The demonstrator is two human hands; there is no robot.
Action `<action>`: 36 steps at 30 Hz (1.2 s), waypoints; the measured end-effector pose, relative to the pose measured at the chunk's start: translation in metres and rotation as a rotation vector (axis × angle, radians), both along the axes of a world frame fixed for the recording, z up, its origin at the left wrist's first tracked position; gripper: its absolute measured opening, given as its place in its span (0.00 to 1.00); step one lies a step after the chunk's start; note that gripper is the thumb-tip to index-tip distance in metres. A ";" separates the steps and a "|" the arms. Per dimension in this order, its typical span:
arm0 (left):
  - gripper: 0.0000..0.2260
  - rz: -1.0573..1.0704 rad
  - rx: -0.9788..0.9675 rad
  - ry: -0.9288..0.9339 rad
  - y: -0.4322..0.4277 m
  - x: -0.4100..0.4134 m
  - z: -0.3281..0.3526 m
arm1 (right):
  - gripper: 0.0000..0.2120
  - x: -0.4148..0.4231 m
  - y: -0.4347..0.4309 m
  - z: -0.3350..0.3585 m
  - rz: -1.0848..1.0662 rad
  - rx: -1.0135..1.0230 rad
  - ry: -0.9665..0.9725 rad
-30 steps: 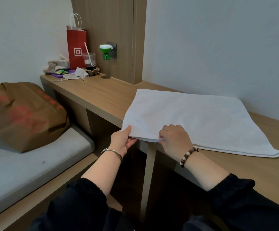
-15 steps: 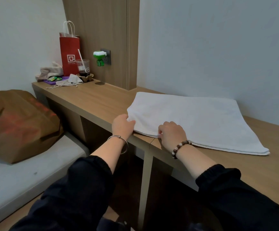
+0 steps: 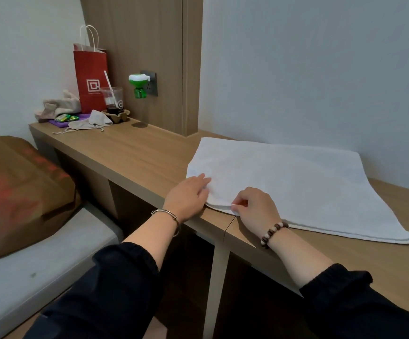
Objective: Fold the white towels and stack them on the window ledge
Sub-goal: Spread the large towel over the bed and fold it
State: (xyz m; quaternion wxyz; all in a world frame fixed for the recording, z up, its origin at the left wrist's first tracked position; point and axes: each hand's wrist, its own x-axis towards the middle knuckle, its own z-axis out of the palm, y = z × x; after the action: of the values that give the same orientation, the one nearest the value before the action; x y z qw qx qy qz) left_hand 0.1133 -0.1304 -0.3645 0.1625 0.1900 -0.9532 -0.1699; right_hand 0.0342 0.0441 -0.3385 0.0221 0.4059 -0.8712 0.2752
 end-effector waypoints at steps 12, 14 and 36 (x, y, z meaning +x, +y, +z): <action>0.25 0.015 -0.039 -0.082 0.004 -0.002 0.002 | 0.18 0.010 -0.005 -0.010 0.209 0.154 0.598; 0.25 0.014 -0.022 -0.089 0.003 -0.001 0.003 | 0.19 0.006 -0.005 -0.015 0.157 0.138 0.559; 0.20 -0.001 -0.208 -0.192 0.055 -0.031 0.028 | 0.12 -0.011 0.041 -0.007 0.024 0.150 0.194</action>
State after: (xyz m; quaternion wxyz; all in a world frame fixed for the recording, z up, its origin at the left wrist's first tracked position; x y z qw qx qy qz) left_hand 0.0821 -0.0753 -0.3367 0.0893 0.1868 -0.9770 -0.0511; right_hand 0.0233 0.0847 -0.3451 0.0725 0.4413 -0.8783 0.1691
